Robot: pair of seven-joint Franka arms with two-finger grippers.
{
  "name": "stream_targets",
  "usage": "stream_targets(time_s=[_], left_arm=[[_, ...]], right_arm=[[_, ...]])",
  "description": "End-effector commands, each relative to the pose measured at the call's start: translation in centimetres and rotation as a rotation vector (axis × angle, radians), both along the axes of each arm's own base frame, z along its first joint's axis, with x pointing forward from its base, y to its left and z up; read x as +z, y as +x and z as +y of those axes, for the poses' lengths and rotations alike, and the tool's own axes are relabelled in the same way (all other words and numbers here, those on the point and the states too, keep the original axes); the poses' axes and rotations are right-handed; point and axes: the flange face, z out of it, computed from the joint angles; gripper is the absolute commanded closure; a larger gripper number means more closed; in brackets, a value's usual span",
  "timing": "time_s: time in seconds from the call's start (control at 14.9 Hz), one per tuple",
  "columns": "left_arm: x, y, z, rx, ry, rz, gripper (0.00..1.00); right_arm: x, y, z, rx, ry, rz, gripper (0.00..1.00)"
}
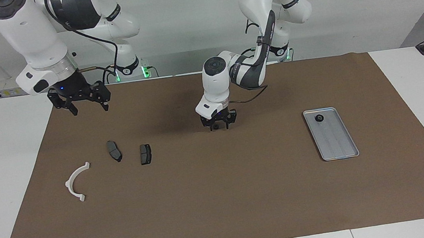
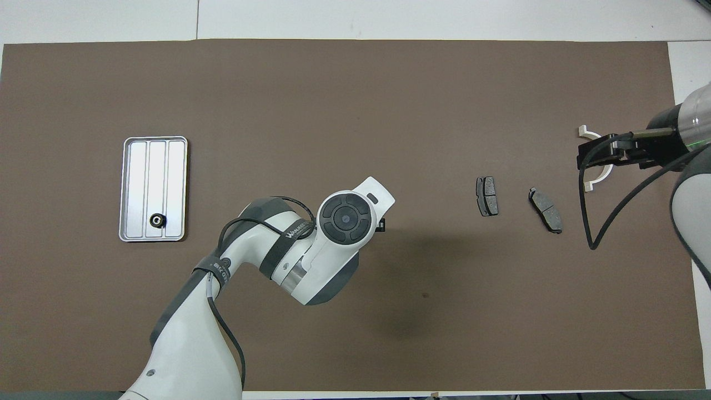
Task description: Pick bearing gear from pile to tray
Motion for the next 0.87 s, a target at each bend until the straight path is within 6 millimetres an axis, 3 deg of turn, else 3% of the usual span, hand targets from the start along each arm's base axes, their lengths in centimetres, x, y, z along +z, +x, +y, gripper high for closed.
stream_targets(time_s=[0.0, 0.8], left_arm=[[-0.4, -0.13, 0.46, -0.003, -0.012, -0.004, 0.29], [-0.98, -0.57, 0.74, -0.003, -0.004, 0.005, 0.29]], right_arm=[[0.07, -0.66, -0.32, 0.029, -0.011, 0.007, 0.0], [0.39, -0.5, -1.16, 0.017, -0.009, -0.009, 0.0]])
